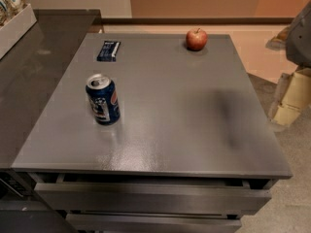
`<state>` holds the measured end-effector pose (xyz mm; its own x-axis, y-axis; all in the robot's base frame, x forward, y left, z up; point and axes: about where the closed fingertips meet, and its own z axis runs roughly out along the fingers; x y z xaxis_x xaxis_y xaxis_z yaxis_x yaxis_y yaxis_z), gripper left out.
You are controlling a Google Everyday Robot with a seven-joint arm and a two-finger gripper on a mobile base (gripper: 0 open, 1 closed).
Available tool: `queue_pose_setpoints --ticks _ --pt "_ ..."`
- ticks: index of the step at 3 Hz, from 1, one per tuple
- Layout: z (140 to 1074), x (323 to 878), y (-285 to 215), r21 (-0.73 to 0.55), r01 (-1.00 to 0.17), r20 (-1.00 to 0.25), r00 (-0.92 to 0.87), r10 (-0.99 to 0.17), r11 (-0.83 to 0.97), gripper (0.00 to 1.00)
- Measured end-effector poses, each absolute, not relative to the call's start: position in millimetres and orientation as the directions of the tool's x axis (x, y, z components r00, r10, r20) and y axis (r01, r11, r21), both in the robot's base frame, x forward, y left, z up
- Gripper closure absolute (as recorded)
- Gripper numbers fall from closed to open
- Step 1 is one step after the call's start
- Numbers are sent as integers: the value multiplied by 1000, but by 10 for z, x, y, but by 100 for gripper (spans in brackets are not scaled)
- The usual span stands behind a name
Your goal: Knock pepsi can over
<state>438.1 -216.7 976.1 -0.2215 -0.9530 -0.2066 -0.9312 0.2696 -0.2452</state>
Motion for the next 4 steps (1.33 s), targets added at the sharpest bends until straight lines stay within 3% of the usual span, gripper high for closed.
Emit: queue_pose_setpoints --ticks 2,4 --pt "9732 4419 -2026 -246 -937 -247 -185 -951 247 0" --pt "9427 4606 -1414 -197 -967 -405 -71 -911 163 0"
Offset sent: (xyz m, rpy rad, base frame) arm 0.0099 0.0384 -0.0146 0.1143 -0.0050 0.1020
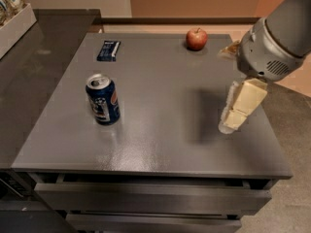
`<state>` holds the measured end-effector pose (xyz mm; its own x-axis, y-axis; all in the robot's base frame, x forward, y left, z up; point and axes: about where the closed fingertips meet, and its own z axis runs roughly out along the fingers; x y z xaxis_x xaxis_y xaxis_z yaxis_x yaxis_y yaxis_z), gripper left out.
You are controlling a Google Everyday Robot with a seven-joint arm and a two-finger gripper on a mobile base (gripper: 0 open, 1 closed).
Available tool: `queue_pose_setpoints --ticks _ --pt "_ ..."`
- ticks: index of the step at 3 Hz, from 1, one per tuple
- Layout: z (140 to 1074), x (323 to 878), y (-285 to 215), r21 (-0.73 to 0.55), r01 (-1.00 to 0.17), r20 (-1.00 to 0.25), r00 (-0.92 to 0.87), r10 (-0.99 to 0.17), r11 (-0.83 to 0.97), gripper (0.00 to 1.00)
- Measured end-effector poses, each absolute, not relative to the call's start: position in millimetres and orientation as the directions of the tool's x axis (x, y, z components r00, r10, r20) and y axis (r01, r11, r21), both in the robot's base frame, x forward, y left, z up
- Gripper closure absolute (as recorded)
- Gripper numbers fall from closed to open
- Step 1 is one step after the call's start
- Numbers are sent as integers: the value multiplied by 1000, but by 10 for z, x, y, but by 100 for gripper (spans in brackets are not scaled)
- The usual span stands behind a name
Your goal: Knock pepsi can over
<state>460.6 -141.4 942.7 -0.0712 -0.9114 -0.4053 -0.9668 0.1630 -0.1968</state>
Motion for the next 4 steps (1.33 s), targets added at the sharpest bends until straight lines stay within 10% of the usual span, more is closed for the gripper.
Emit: queue_pose_setpoints --ticks 4 --pt "9207 4890 122 -147 -986 -638 156 -754 -80 0"
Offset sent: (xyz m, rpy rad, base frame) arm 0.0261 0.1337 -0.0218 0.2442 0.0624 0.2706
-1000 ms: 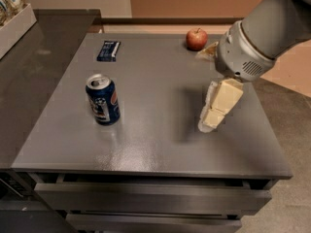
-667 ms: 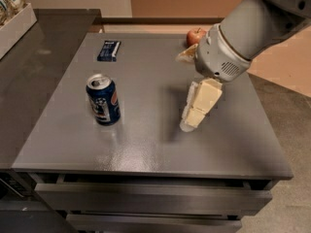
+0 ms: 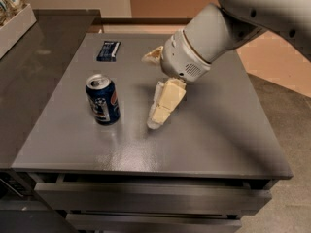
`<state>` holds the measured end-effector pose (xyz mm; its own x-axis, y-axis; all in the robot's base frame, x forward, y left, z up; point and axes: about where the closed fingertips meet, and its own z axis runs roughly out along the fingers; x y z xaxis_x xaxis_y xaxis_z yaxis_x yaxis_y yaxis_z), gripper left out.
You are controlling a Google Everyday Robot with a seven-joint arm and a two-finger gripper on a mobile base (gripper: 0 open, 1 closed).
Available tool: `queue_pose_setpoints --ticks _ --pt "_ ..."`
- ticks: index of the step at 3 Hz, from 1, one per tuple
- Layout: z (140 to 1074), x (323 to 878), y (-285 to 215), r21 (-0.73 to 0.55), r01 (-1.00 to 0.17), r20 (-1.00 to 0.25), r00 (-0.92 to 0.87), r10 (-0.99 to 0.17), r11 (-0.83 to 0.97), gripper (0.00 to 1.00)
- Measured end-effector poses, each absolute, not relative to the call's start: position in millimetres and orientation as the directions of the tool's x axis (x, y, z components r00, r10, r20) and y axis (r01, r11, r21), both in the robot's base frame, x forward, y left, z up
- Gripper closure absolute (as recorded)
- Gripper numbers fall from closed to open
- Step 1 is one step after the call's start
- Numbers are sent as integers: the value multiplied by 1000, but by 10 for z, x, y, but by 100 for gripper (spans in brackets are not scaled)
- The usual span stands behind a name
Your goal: Knock pepsi can over
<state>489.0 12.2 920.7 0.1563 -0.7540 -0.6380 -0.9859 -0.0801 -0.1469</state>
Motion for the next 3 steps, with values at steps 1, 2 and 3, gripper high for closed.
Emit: queue_pose_setpoints --ticks 1,2,3 --pt "9167 4952 415 -140 -983 -672 181 -718 -116 0" --pt "9125 4973 660 -128 -979 -697 202 -688 -158 0" --pt "9072 5004 851 -104 -976 -722 207 -661 -192 0"
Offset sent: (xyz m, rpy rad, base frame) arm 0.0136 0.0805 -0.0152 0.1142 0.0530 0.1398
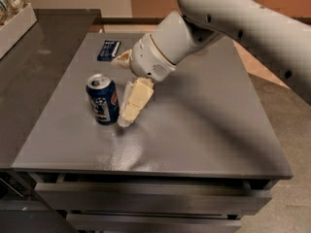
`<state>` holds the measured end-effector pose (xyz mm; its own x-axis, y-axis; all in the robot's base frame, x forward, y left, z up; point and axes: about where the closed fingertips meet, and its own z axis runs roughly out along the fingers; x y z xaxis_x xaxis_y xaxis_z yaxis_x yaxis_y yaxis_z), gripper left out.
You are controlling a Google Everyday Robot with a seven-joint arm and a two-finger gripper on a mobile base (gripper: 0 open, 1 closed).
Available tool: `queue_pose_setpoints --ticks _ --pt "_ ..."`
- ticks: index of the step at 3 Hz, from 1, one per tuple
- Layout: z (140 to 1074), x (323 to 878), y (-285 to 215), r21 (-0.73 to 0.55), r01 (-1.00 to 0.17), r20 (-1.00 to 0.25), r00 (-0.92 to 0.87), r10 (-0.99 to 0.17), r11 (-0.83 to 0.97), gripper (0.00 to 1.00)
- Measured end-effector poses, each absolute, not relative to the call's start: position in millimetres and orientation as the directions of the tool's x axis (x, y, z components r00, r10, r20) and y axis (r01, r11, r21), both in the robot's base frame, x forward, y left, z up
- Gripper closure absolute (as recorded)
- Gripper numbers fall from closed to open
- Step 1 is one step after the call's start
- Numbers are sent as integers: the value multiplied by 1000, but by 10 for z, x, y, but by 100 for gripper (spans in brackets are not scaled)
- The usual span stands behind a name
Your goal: Knock pepsi can over
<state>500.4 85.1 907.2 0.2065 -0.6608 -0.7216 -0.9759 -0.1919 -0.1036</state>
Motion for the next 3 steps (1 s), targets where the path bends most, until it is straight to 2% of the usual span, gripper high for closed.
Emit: queue_pose_setpoints --ticks 3 --pt "8984 5068 1176 -61 -969 -767 200 -610 -241 0"
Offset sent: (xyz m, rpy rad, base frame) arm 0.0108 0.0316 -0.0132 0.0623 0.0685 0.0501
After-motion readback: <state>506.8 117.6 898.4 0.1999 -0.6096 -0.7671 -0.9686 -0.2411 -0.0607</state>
